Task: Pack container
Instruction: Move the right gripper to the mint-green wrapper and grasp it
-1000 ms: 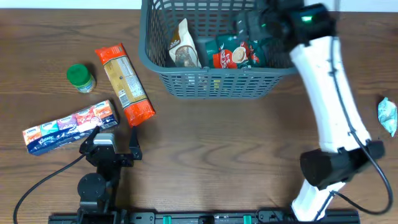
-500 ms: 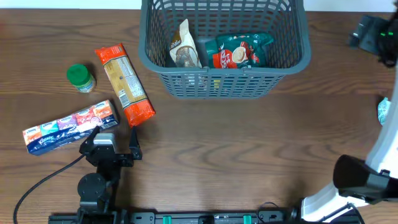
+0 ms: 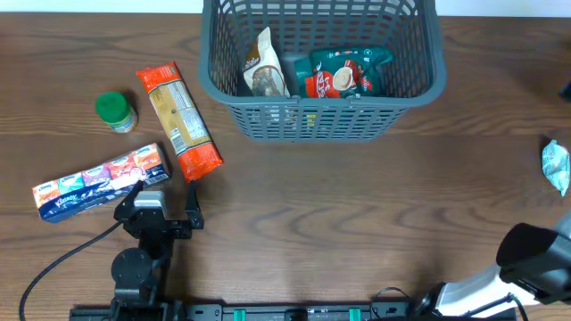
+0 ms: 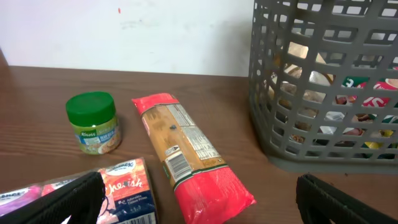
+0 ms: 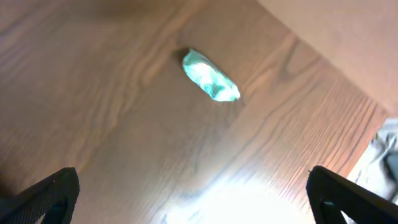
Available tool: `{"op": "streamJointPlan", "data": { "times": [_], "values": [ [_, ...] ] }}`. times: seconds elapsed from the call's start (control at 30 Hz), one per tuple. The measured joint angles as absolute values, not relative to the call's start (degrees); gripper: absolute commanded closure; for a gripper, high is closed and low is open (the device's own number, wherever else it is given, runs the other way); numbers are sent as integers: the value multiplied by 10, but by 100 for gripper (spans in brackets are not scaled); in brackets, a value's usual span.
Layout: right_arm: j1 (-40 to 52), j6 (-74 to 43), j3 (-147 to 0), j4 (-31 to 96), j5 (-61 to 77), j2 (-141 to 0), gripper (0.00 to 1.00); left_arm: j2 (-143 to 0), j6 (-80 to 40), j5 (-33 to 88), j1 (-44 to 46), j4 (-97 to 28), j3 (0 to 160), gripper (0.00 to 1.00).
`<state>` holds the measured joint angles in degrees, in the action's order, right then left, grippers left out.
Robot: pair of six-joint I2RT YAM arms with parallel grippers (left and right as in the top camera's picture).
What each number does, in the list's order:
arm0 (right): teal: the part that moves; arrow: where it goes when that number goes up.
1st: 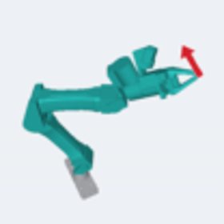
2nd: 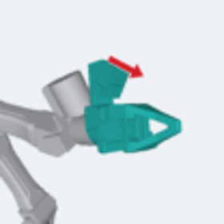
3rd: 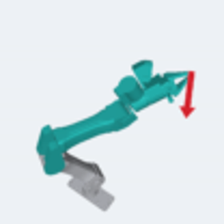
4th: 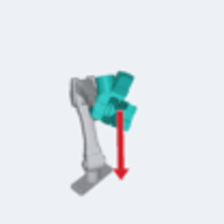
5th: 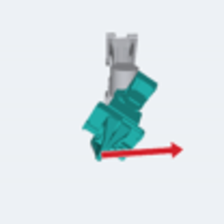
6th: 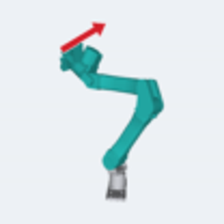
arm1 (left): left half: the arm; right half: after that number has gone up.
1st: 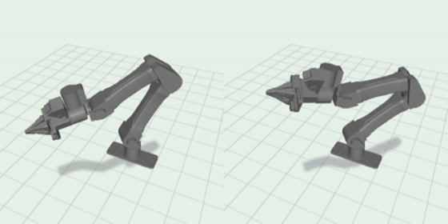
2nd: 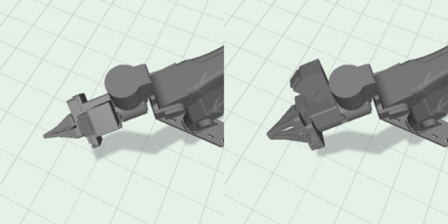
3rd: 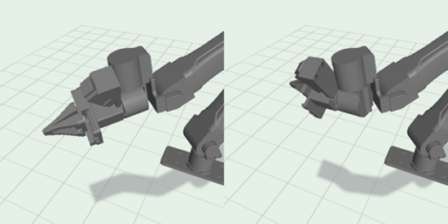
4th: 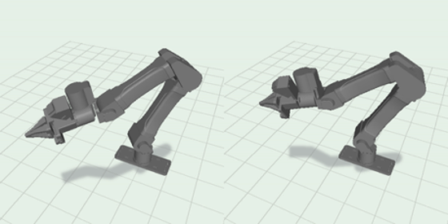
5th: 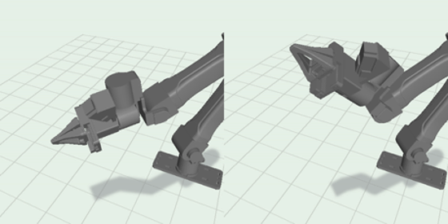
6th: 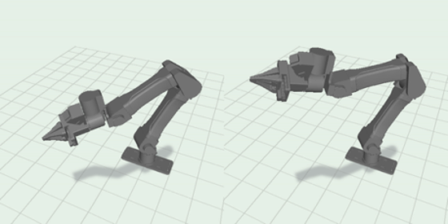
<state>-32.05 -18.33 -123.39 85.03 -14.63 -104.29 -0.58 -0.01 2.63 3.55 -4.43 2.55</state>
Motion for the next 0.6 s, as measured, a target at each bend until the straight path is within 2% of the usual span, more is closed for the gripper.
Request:
{"op": "streamJointPlan", "data": {
  "times": [0.4,0.6],
  "values": [
    [-328,-191,-942,654,-152,-1045,1,-6,0,26,36,-44,25,2],
    [-328,-186,-849,578,-179,-1045,1,-6,0,26,36,-44,25,1]
  ]
}}
